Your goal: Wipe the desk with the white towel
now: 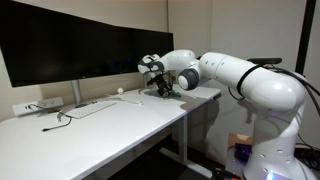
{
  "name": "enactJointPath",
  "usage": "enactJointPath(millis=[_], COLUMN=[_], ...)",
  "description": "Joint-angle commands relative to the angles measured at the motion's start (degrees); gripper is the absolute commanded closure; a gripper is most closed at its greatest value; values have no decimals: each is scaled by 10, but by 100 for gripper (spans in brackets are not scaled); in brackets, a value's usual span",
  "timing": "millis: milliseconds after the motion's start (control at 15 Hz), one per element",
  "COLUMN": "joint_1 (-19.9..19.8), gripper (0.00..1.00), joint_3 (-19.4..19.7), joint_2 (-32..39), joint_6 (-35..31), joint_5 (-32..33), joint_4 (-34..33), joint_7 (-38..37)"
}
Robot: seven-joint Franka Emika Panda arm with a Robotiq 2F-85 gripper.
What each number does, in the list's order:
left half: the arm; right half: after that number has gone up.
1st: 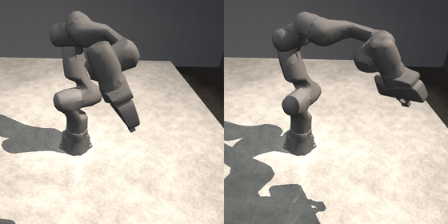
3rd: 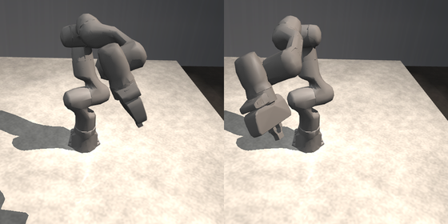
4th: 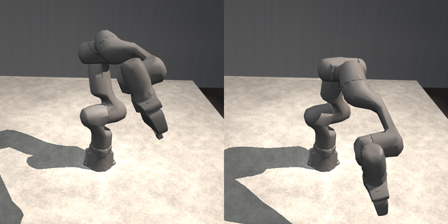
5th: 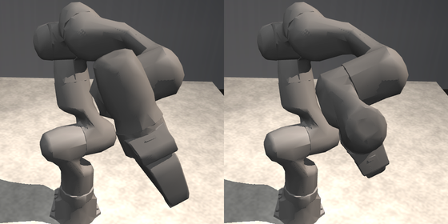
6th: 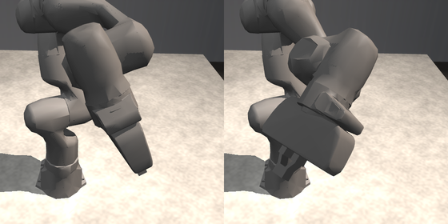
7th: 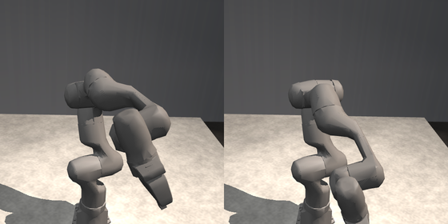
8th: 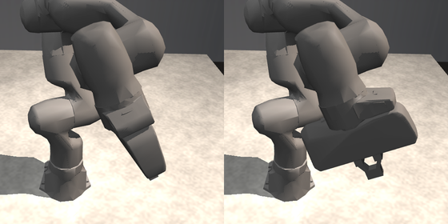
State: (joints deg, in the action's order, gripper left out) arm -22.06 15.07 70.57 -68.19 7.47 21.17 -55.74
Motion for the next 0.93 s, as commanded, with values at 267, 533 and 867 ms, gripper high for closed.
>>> enactJointPath(millis=[267, 533, 867], joint_1=[85, 115, 146], gripper=[93, 93, 94], joint_3=[-19, -32, -45], joint_2=[15, 13, 23], joint_6=[53, 78, 117], joint_5=[-4, -14, -18], joint_4=[23, 22, 0], joint_7=[-4, -9, 4])
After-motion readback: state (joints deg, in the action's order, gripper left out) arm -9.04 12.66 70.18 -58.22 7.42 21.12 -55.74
